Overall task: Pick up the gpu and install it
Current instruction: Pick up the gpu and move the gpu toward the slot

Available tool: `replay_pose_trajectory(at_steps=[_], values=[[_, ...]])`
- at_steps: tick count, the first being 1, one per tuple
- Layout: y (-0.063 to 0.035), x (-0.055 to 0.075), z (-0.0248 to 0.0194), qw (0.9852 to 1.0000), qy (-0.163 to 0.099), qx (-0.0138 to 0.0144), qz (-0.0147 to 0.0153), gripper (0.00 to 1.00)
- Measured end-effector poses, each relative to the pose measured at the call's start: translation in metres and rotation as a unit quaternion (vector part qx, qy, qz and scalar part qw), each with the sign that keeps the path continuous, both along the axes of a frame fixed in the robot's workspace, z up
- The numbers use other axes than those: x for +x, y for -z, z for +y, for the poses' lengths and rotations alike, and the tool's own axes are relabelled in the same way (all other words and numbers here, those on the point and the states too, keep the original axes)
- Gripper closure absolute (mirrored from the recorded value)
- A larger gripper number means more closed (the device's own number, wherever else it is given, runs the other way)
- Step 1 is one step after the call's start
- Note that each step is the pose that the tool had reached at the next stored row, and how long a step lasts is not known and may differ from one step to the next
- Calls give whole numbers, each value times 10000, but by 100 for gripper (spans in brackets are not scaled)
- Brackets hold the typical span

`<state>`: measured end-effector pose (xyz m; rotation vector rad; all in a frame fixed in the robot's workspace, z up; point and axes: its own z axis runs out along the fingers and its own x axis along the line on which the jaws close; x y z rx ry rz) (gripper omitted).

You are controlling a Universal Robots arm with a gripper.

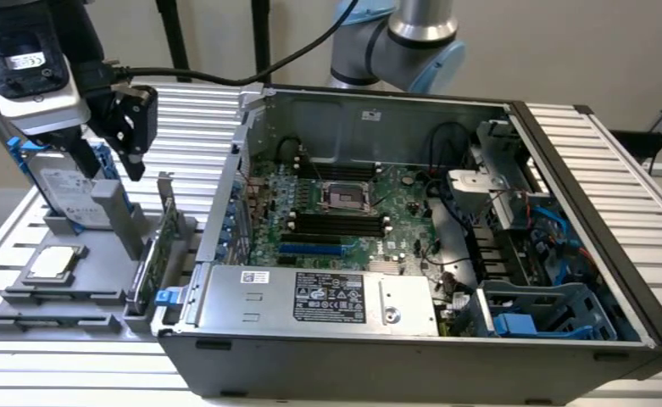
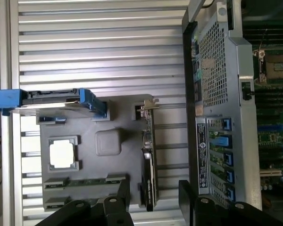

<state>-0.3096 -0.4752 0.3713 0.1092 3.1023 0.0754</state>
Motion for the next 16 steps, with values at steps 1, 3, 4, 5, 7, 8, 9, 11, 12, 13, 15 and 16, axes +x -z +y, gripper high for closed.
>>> replay_pose_trajectory(at_steps=[1,3,4,5,7,8,9,11,12,13,15,16], values=[[18,-5,0,10000,0,0,0,46],[55,-14,0,10000,0,0,0,46],[72,-18,0,10000,0,0,0,46],[92,-23,0,10000,0,0,0,46],[128,-31,0,10000,0,0,0,46],[146,-35,0,10000,0,0,0,46],[165,-38,0,10000,0,0,0,46],[200,-43,0,10000,0,0,0,46],[219,-45,0,10000,0,0,0,46],[237,-47,0,10000,0,0,0,46],[274,-50,0,10000,0,0,0,46],[292,-51,0,10000,0,0,0,46]])
